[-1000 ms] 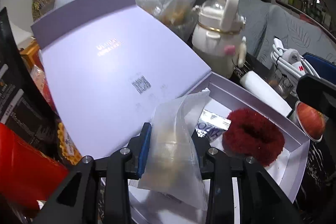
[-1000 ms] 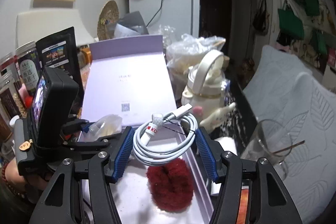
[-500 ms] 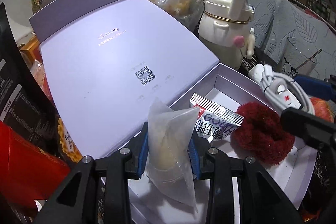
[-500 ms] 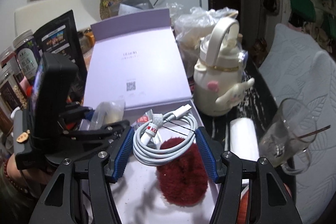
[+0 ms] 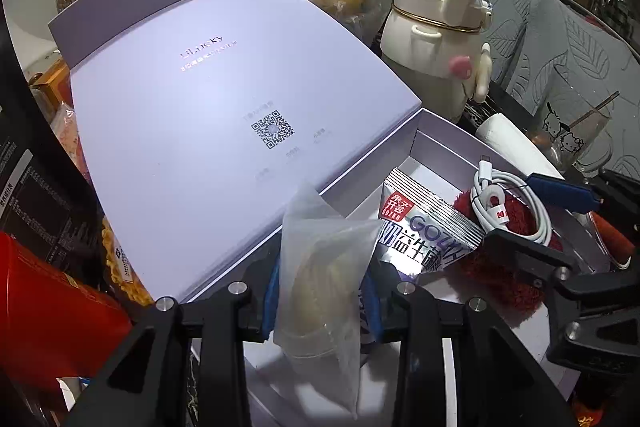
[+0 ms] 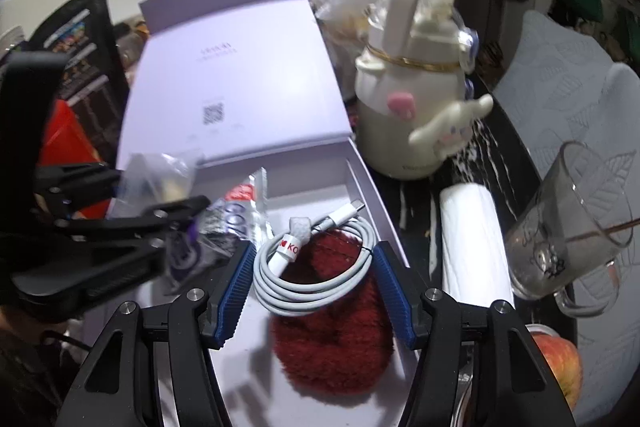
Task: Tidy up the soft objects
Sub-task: 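Lower the clear bag into the lavender box with the left tool while the right tool lowers the cable in, then open both tools and withdraw them from the box back over the table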
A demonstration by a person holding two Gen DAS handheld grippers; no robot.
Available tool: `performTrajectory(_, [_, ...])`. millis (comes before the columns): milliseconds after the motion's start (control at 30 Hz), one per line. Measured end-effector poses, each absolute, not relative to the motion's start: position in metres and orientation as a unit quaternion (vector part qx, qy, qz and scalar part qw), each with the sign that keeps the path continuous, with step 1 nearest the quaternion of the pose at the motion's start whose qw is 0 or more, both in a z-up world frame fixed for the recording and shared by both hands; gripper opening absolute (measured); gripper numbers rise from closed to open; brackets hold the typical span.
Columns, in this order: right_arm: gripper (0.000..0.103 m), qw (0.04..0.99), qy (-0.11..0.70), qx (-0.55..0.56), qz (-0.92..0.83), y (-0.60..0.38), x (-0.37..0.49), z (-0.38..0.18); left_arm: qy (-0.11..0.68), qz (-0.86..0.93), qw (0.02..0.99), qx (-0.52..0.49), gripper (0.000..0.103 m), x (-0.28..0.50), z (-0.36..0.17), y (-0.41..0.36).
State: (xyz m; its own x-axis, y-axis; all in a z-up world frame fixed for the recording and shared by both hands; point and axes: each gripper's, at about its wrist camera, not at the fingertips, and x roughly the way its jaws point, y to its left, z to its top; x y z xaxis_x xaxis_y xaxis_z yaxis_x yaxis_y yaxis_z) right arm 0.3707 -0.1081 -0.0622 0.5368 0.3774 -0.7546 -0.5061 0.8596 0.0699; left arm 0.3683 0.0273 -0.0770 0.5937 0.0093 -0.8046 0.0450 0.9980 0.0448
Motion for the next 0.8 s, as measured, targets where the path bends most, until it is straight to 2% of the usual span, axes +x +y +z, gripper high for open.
performTrajectory(467, [0.062,0.871,0.424,-0.085,0.235,-0.108,0.373,-0.07,0.434,0.02,0.899,0.044,0.036,0.359,-0.06,0.032])
performTrajectory(567, [0.073,0.875,0.415,-0.092,0.232,-0.107,0.368,-0.061,0.425,0.023,0.904,0.047,0.036,0.351,-0.049,0.03])
performTrajectory(800, [0.074,0.894,0.378,-0.115,0.21,-0.108,0.346,-0.028,0.393,0.023,0.918,0.051,0.036,0.321,-0.008,0.025])
